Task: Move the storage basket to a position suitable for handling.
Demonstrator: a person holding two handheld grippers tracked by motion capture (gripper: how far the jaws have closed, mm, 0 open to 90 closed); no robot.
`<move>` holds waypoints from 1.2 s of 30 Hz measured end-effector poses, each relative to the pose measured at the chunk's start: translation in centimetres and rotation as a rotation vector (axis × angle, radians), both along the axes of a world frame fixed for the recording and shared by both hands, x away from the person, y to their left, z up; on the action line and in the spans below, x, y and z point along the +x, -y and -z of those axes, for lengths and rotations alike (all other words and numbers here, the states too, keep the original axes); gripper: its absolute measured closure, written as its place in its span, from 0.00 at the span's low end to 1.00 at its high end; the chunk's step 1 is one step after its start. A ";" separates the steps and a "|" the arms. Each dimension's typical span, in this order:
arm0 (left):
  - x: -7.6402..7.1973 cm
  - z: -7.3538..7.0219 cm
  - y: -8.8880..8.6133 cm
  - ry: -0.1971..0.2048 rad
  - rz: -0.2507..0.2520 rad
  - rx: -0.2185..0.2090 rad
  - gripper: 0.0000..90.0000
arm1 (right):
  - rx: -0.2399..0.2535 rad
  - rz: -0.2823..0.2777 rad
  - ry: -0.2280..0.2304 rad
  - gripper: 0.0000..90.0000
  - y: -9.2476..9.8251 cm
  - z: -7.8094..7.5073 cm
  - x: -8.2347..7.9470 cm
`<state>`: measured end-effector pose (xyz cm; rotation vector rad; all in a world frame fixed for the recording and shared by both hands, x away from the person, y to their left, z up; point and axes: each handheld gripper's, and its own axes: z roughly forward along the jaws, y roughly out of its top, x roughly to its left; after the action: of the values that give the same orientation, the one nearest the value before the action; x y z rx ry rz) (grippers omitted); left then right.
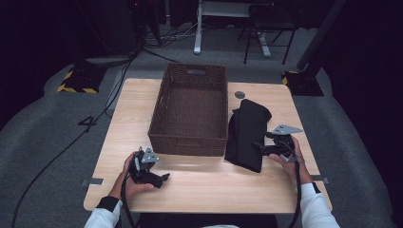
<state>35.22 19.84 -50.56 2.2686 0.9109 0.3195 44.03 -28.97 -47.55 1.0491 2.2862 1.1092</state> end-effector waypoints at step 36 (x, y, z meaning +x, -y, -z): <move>-1.5 -8.1 7.5 0.237 0.173 -0.145 0.20 | -0.146 -0.182 0.027 0.22 -5.8 0.3 -1.7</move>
<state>33.70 12.37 -42.42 2.1051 0.5932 0.4202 42.32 -23.17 -47.90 0.7796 2.4378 0.9985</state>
